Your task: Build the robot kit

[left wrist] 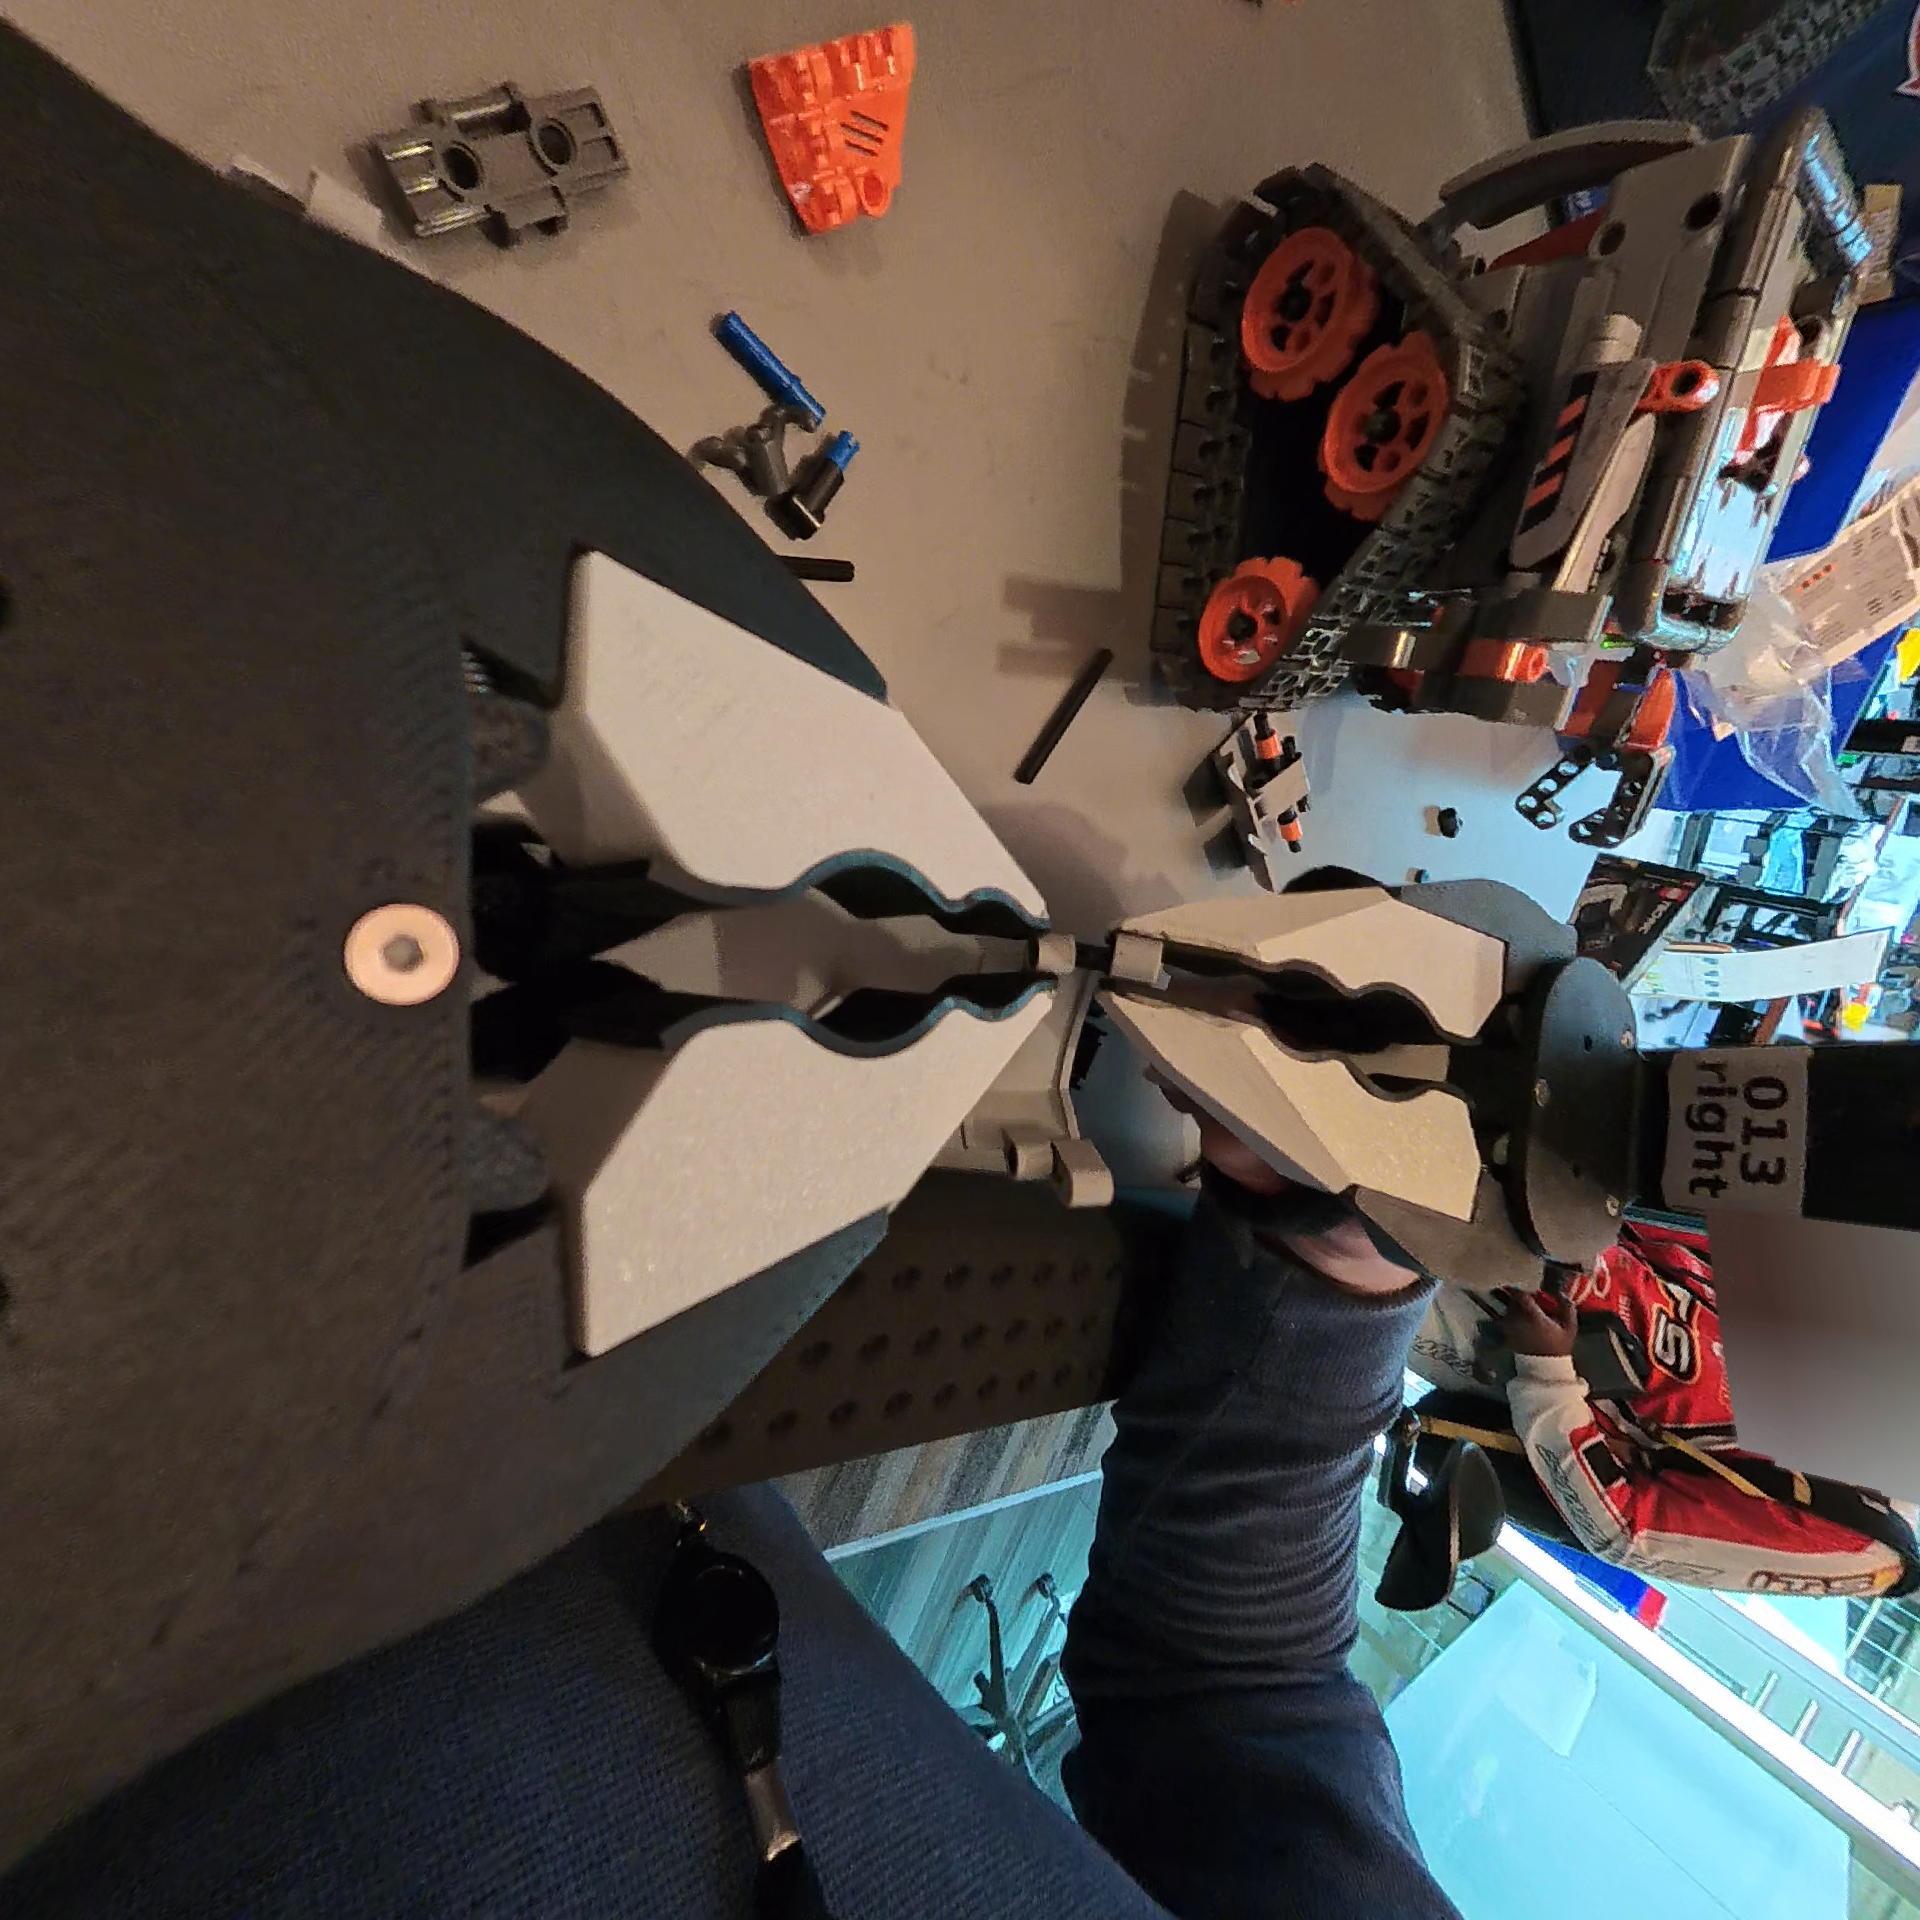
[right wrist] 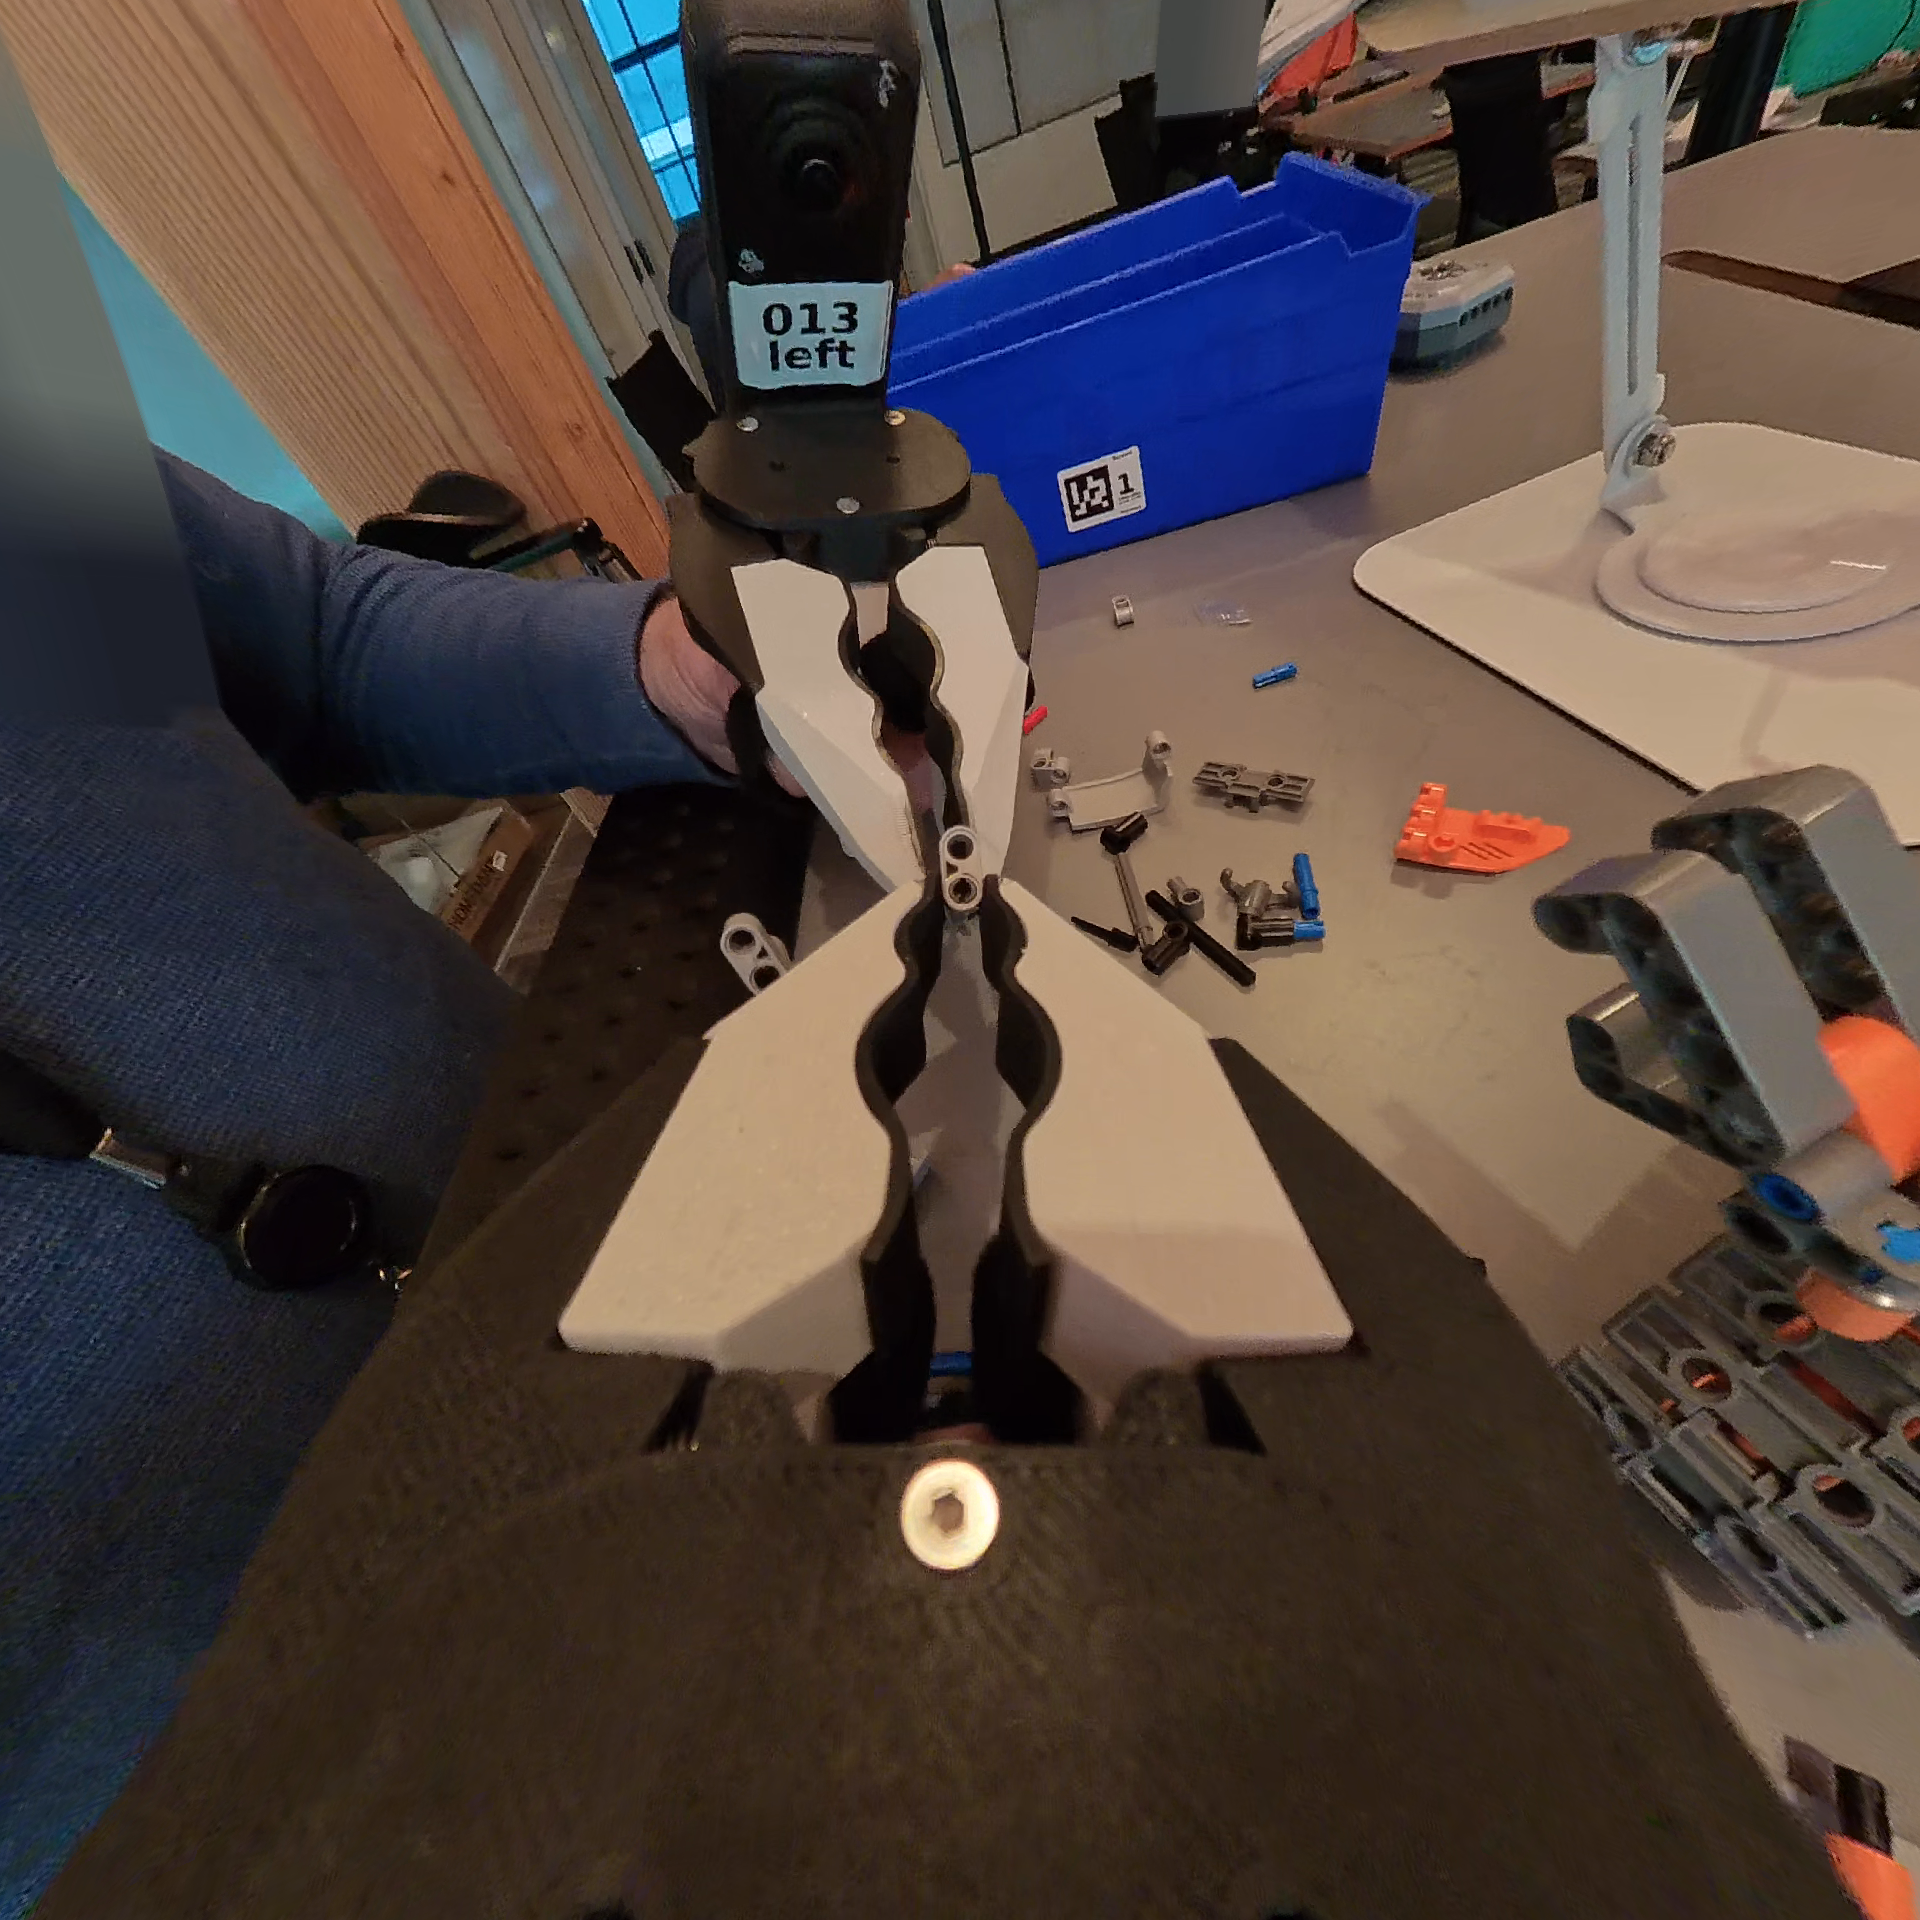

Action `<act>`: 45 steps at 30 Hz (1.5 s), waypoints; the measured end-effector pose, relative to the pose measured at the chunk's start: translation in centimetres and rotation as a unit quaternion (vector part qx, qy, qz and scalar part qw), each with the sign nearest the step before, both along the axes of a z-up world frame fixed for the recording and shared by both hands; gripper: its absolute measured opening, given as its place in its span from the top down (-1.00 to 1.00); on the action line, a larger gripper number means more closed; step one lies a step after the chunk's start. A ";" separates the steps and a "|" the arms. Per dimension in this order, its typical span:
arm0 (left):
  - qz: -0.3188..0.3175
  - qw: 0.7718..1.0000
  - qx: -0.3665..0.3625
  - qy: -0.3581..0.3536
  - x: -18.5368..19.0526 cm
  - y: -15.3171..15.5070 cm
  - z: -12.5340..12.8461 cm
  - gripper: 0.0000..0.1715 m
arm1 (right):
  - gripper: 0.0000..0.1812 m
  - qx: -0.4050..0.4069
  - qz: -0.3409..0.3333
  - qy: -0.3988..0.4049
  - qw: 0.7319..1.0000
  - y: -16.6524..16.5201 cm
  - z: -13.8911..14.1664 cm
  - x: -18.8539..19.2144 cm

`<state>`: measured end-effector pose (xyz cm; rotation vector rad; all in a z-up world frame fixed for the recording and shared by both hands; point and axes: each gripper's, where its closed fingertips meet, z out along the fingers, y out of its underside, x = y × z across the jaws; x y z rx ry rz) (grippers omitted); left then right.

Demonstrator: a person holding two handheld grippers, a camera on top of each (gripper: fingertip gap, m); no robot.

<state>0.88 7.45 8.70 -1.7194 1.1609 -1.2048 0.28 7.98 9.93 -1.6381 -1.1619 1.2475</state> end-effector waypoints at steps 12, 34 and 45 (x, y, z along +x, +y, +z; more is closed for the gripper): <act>0.002 0.999 0.015 -0.047 0.3 -0.2 1.8 0.96 | 0.95 0.035 0.003 0.048 0.998 -0.3 1.8 0.1; -0.018 0.996 0.048 -0.075 0.8 -1.0 3.3 0.96 | 0.95 0.004 0.040 0.095 0.995 -1.3 3.0 0.1; -0.032 0.996 -0.021 0.087 0.5 -0.8 -2.6 0.95 | 0.77 0.039 -0.001 -0.009 0.999 0.0 0.9 2.1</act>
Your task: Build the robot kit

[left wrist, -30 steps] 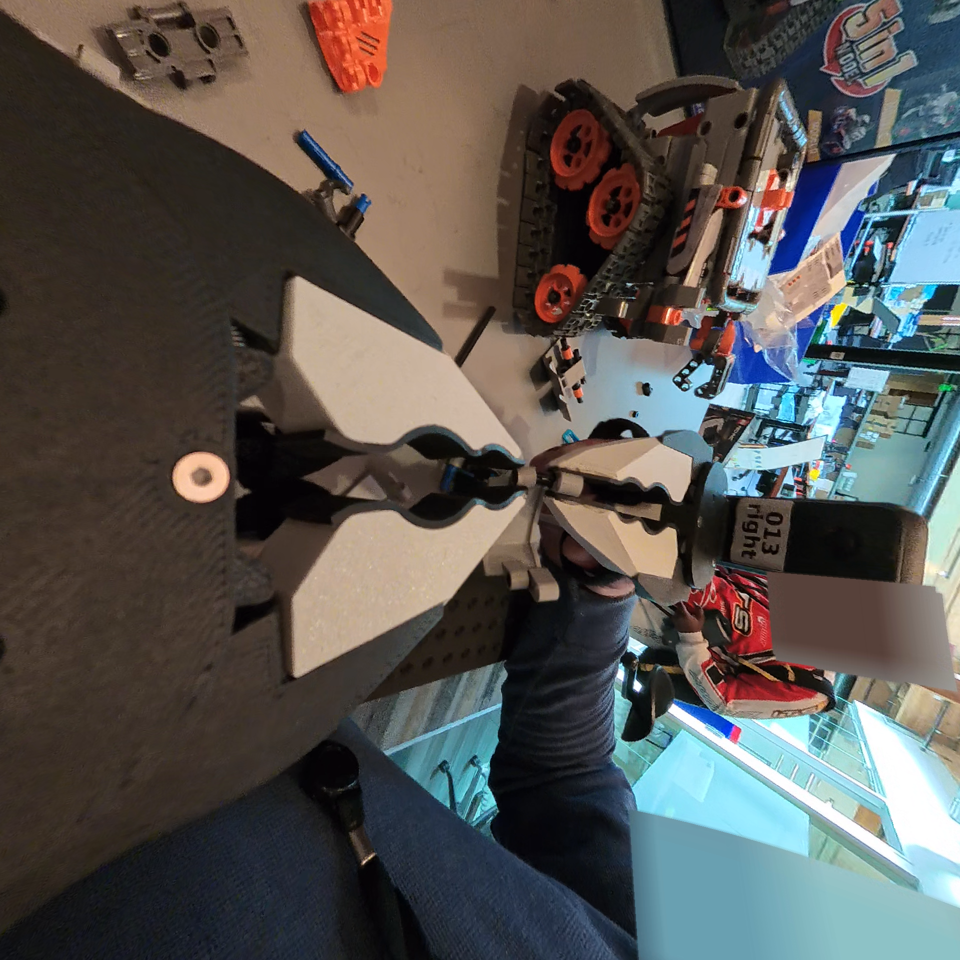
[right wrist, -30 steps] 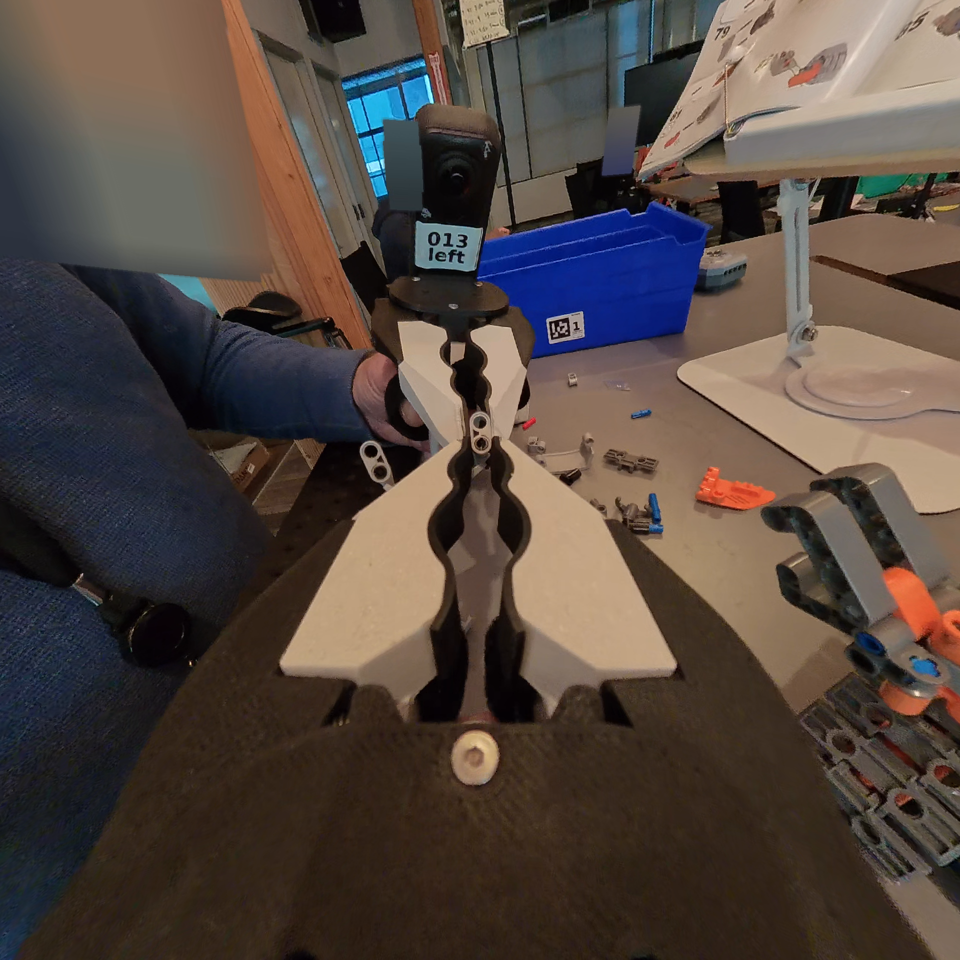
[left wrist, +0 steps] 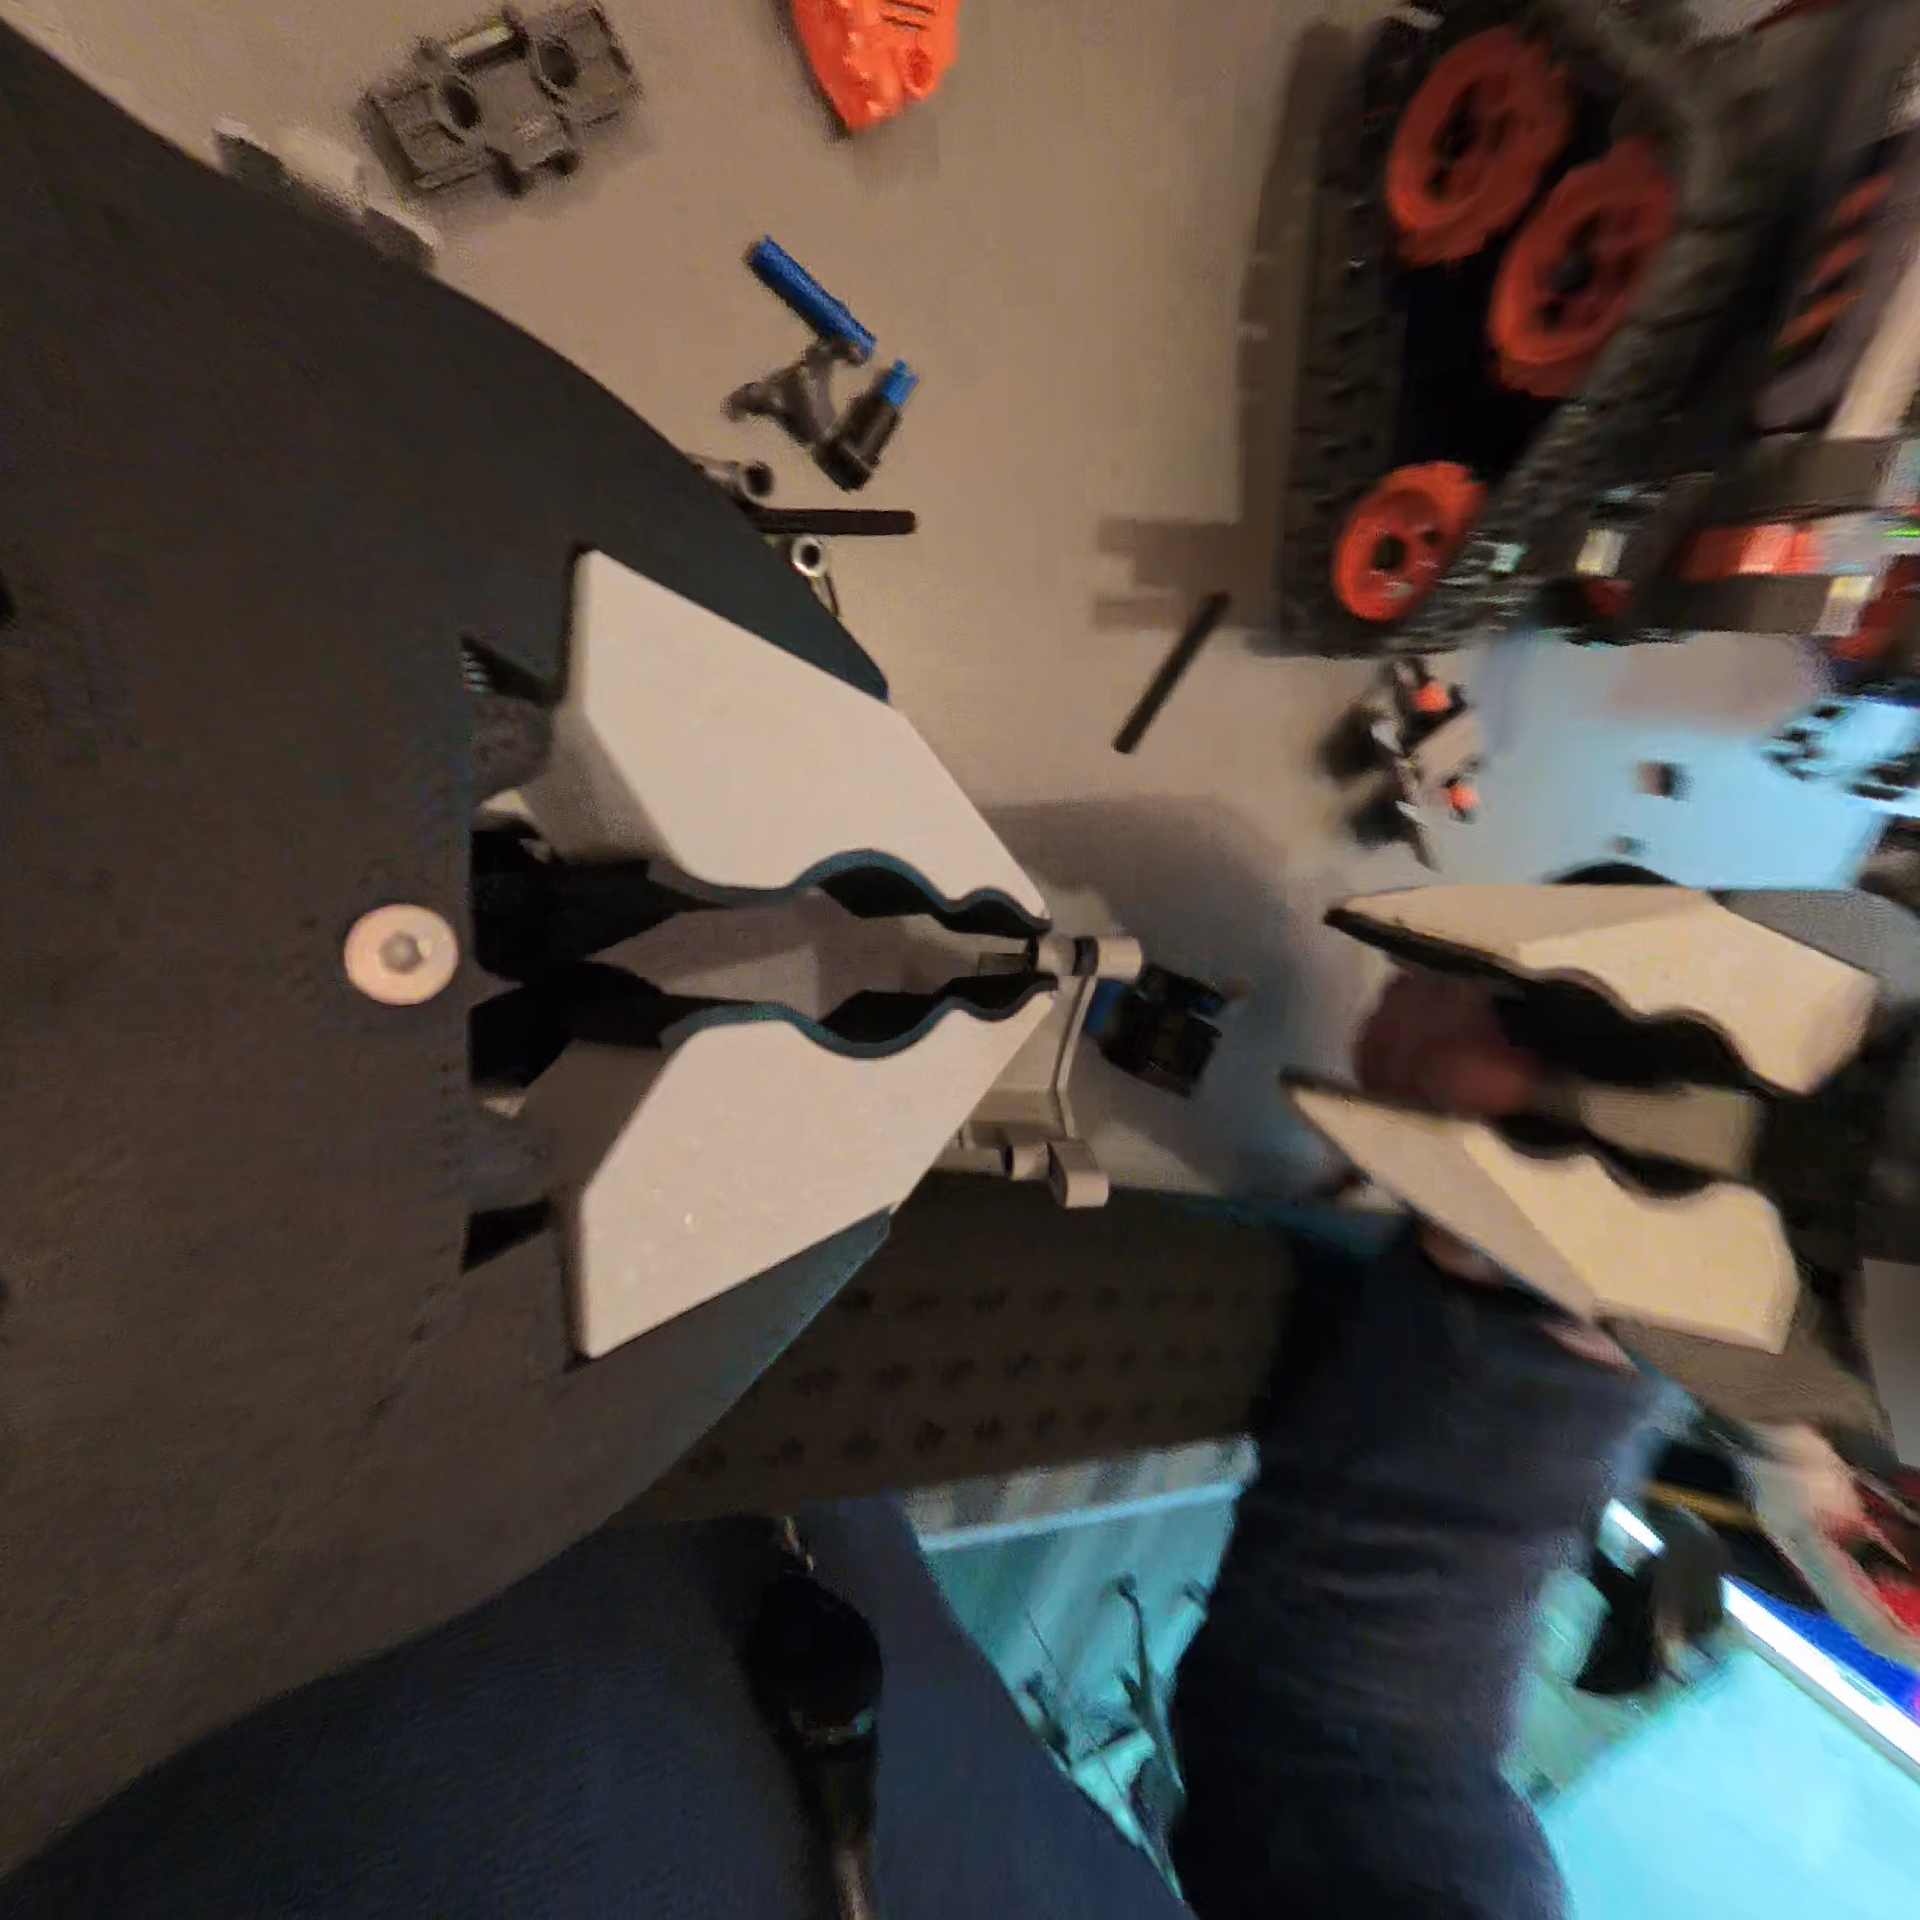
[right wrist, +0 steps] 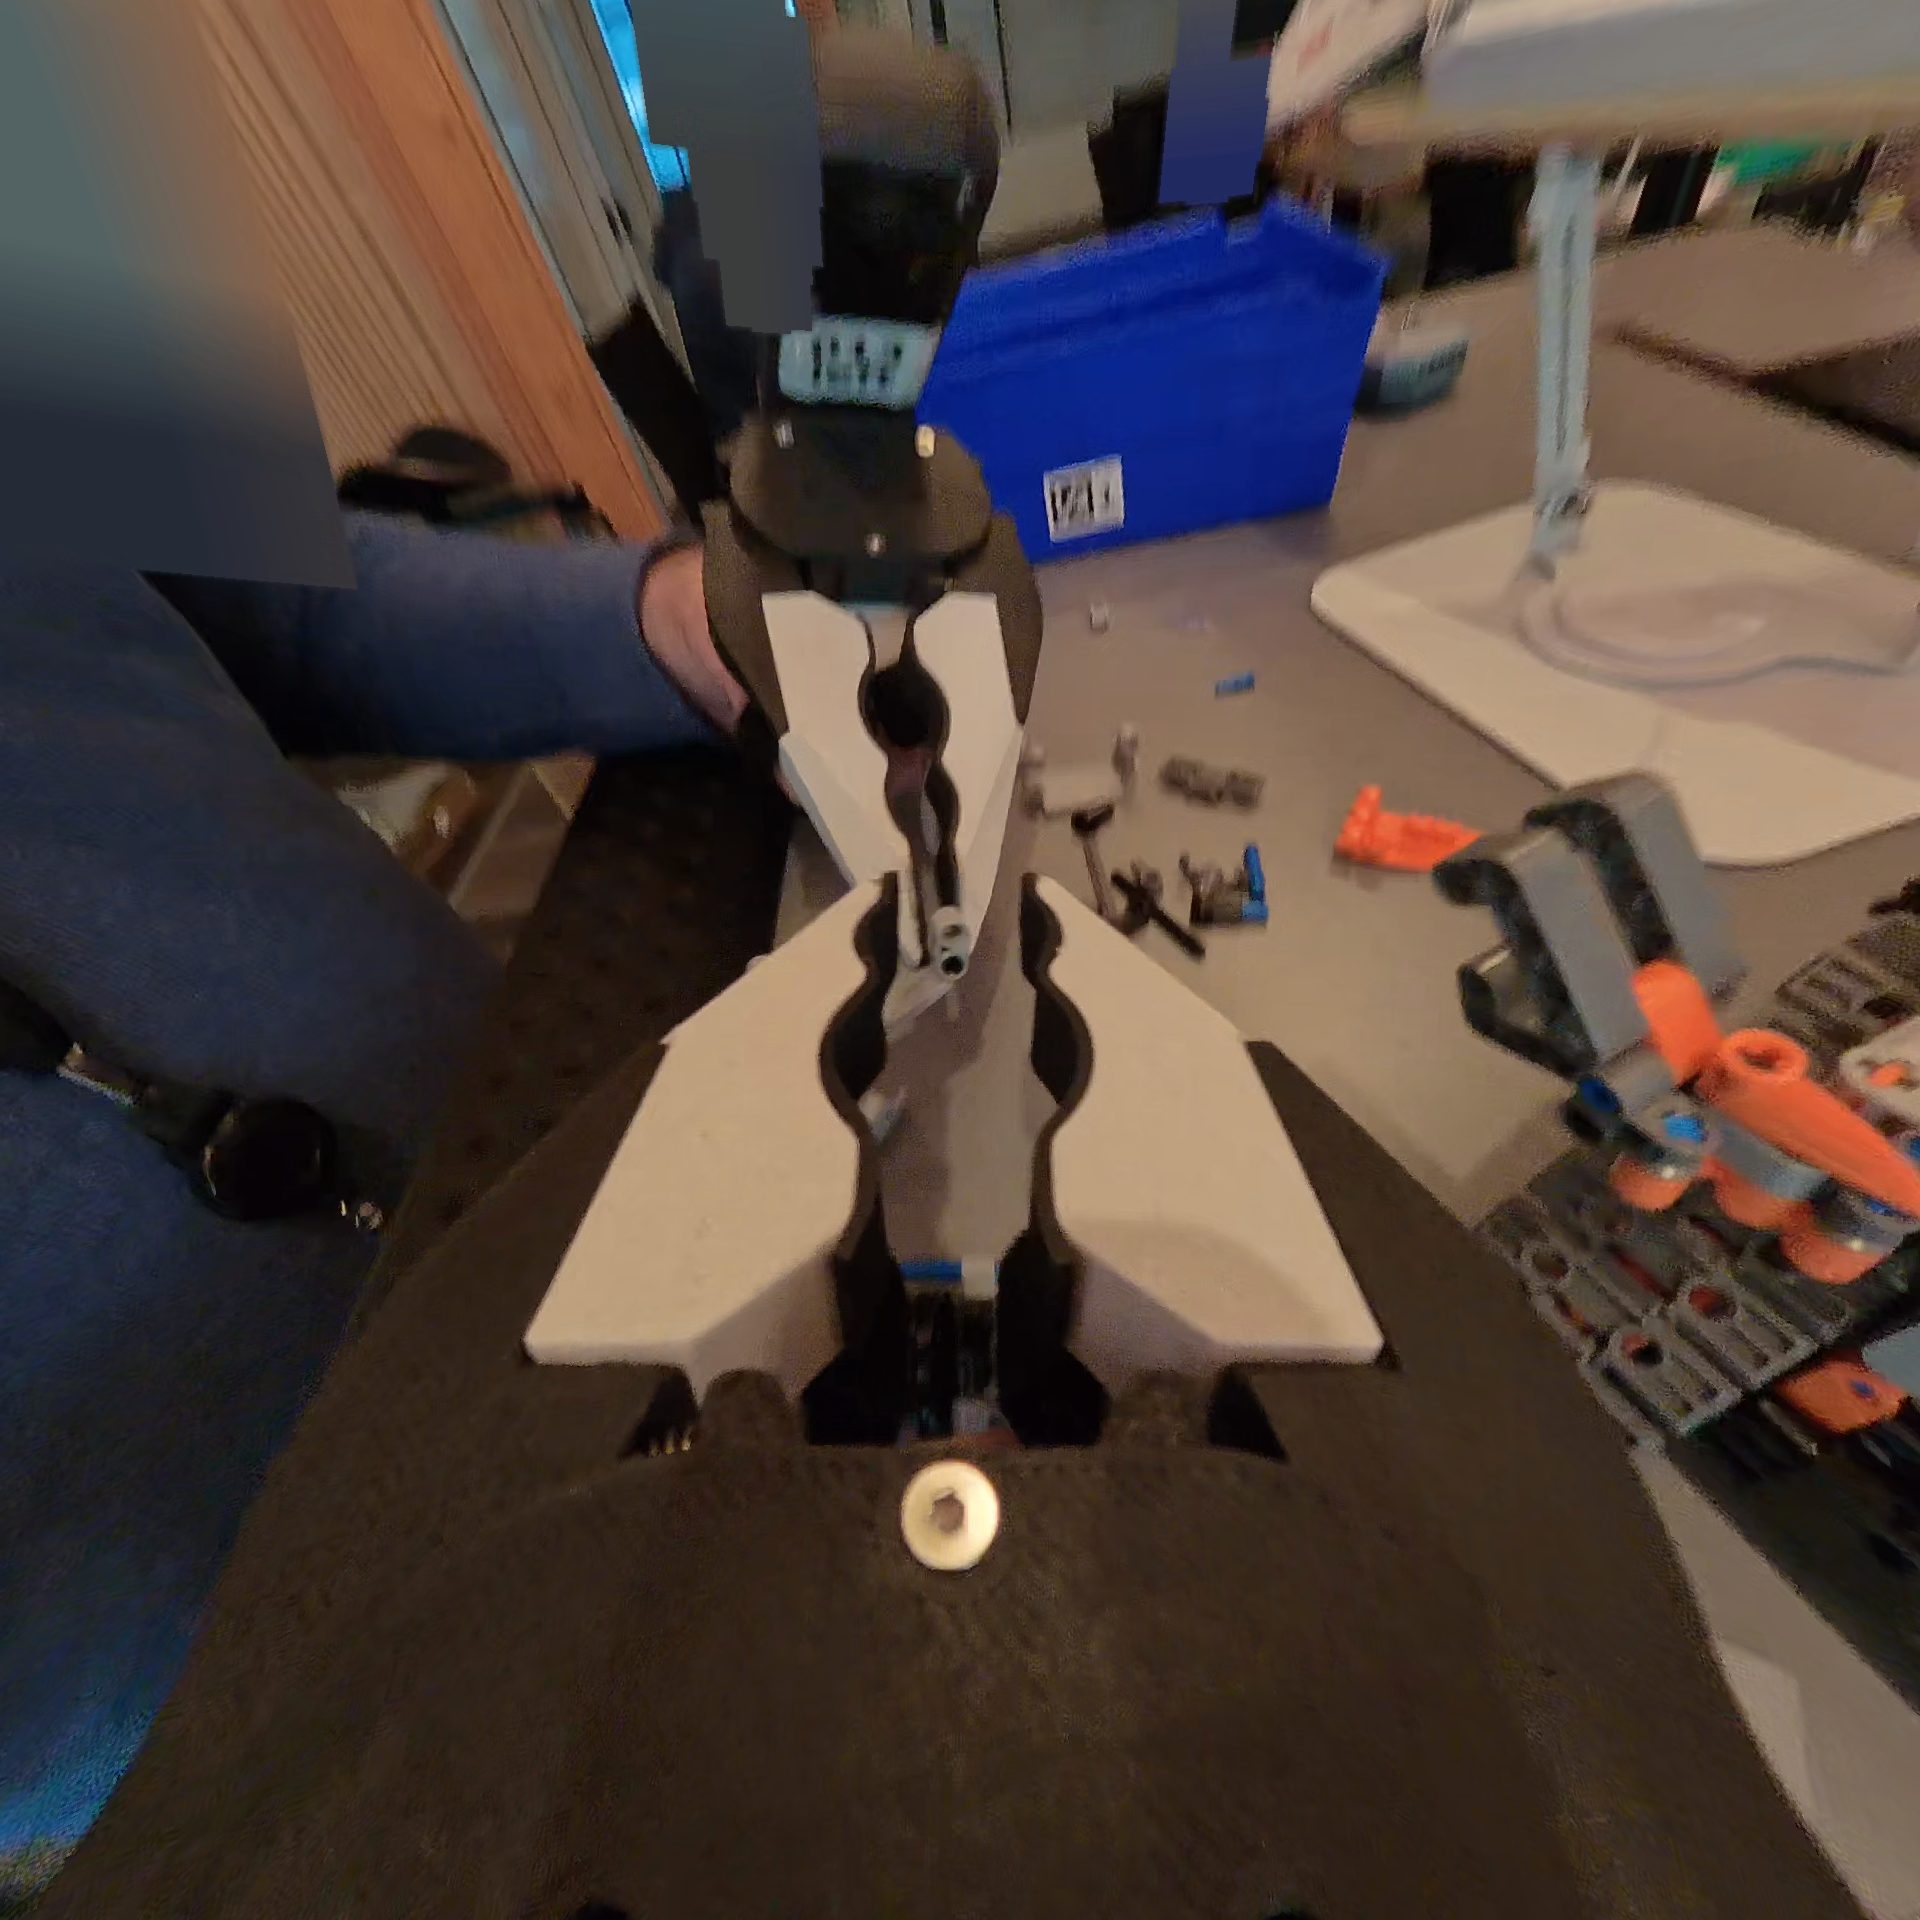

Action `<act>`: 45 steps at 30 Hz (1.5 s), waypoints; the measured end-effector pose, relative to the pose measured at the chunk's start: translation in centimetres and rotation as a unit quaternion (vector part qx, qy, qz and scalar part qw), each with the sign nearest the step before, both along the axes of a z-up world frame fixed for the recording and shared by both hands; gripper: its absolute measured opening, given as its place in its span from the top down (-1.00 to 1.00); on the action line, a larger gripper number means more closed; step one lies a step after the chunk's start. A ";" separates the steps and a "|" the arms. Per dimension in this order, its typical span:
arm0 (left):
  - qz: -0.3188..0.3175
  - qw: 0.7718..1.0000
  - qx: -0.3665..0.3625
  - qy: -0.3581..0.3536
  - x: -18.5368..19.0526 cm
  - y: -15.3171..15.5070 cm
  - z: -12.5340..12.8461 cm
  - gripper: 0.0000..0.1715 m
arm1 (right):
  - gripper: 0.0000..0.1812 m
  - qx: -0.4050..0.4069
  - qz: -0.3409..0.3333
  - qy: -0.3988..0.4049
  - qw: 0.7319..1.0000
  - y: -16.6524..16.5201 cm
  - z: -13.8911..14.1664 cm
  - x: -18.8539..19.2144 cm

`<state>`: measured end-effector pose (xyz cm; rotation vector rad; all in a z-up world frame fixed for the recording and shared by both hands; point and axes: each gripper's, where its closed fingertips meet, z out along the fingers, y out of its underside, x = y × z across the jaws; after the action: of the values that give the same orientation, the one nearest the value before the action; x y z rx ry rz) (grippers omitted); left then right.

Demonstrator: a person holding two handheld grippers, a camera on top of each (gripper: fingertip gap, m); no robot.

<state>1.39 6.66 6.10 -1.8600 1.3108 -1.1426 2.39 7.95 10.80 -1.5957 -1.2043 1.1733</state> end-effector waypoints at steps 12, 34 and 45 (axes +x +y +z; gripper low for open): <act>0.077 0.965 0.048 0.248 -4.2 2.0 -4.8 -0.44 | -0.33 0.025 -0.139 -0.257 0.956 0.0 -5.1 8.2; 0.150 0.964 0.101 0.192 -4.5 4.0 -6.5 -0.82 | -0.54 -0.050 -0.251 -0.334 0.907 4.1 -11.1 13.1; 0.151 0.964 0.099 0.194 -4.5 4.0 -6.5 -0.83 | -0.71 -0.028 -0.253 -0.293 0.922 3.5 -11.2 12.1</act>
<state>-3.12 10.67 -0.41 -2.1058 1.2304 -0.4866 14.49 11.45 -0.42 -2.2220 -1.0021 0.4051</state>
